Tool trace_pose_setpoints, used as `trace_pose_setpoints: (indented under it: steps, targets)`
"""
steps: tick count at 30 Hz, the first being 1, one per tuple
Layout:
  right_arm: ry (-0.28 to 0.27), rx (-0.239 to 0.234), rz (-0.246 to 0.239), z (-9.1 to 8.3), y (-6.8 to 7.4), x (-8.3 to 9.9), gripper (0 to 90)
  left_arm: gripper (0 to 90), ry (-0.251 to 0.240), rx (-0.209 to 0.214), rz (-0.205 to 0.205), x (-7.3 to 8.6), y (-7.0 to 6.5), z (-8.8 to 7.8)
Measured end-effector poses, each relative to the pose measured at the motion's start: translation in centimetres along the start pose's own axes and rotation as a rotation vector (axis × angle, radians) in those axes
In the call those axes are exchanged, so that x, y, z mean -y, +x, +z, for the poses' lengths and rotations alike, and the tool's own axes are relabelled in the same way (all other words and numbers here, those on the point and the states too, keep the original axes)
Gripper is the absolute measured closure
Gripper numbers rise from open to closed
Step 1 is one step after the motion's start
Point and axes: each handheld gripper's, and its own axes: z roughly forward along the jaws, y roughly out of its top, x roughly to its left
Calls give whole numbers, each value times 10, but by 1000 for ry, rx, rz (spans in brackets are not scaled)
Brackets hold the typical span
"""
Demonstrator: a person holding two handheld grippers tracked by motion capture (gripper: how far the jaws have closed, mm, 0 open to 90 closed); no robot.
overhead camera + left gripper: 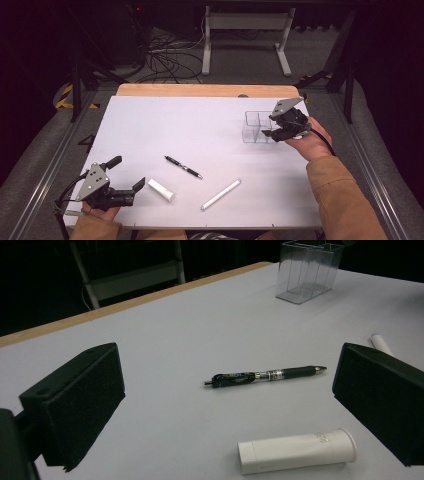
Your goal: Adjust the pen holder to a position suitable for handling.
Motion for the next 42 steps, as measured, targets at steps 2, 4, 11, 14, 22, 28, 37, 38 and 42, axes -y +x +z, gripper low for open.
trace_pose_setpoints:
  steps: [2, 4, 11, 14, 22, 28, 37, 38, 42]
  targets:
    - [15, -6, -5, 5, -1, -2, 416, 11, -2, 0, 0, 0, 0, 0]
    - [31, -9, -21, 10, -2, -3, 435, 11, 1, -1, 0, 0, 1, 0]
    - [111, -33, -38, 26, -7, -6, 464, 11, 2, 0, -3, 0, 1, 0]
    - [129, -38, -32, 31, -9, -6, 471, 11, 2, 0, -4, 0, 1, -1]
    - [164, -68, -25, 44, -12, -3, 513, 11, 3, 1, -4, 0, 1, 0]
    - [195, -89, -39, 55, -10, -3, 544, 11, 5, 4, -3, 0, 1, 0]
    - [254, -100, -82, 69, -5, -2, 580, 11, 4, 4, -3, 1, 1, 0]
    - [254, -99, -86, 70, -5, -2, 582, 11, 4, 4, -3, 1, 1, 0]
    - [259, -102, -88, 72, -5, -3, 589, 11, 3, 5, -3, 1, 1, 0]
